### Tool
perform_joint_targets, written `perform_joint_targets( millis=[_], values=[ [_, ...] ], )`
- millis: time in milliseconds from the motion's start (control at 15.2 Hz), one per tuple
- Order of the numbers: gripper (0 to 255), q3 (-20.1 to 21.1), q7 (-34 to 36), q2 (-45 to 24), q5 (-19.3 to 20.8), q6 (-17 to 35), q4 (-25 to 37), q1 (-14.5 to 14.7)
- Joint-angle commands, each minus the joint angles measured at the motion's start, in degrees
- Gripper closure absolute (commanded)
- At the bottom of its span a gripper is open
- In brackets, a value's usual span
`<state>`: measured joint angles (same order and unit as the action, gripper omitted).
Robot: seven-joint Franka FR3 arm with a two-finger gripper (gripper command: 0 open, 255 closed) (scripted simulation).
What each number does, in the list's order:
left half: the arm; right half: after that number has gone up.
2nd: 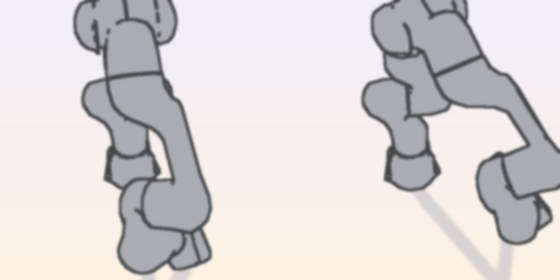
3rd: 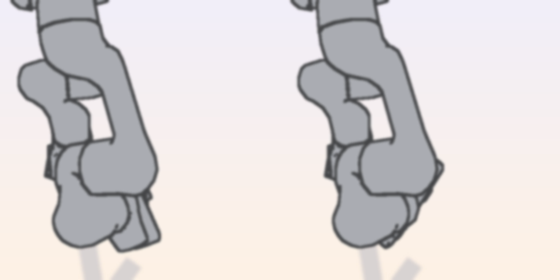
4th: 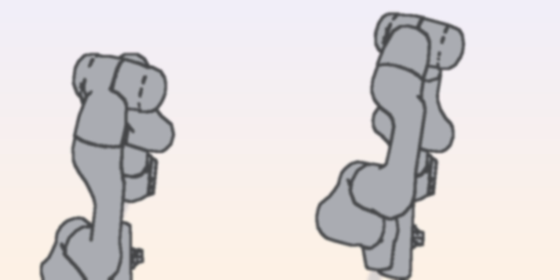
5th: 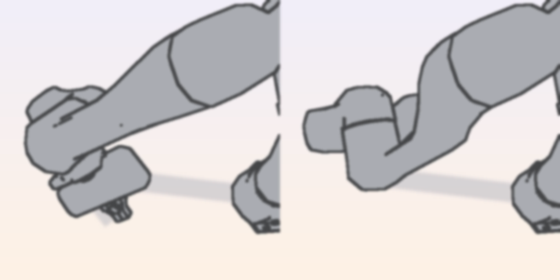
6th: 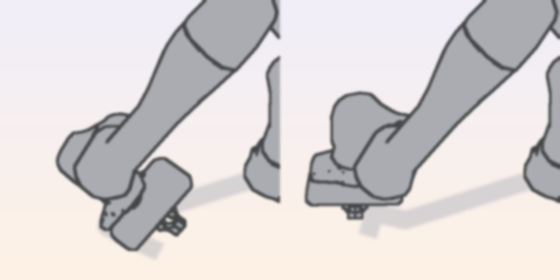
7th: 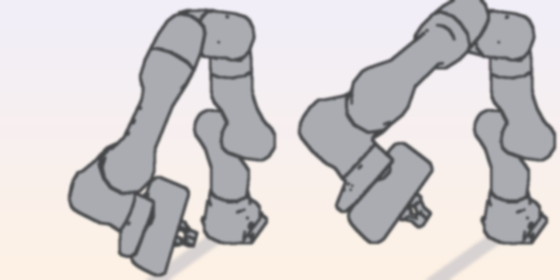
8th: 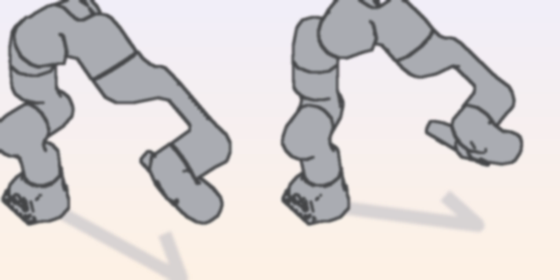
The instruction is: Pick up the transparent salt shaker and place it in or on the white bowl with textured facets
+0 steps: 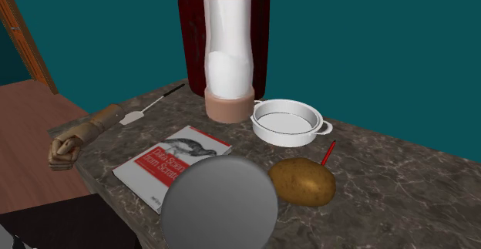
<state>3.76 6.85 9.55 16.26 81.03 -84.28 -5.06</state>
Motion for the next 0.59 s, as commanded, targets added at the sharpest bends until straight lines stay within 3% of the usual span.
perform_joint_targets(
  millis=[0,528],
  values=[
    [255,-1.7,-3.0,2.0,-0.1,-0.4,-0.8,-1.0],
    [255,-2.8,-2.9,6.1,-0.3,5.2,-10.3,-1.4]
  ],
)
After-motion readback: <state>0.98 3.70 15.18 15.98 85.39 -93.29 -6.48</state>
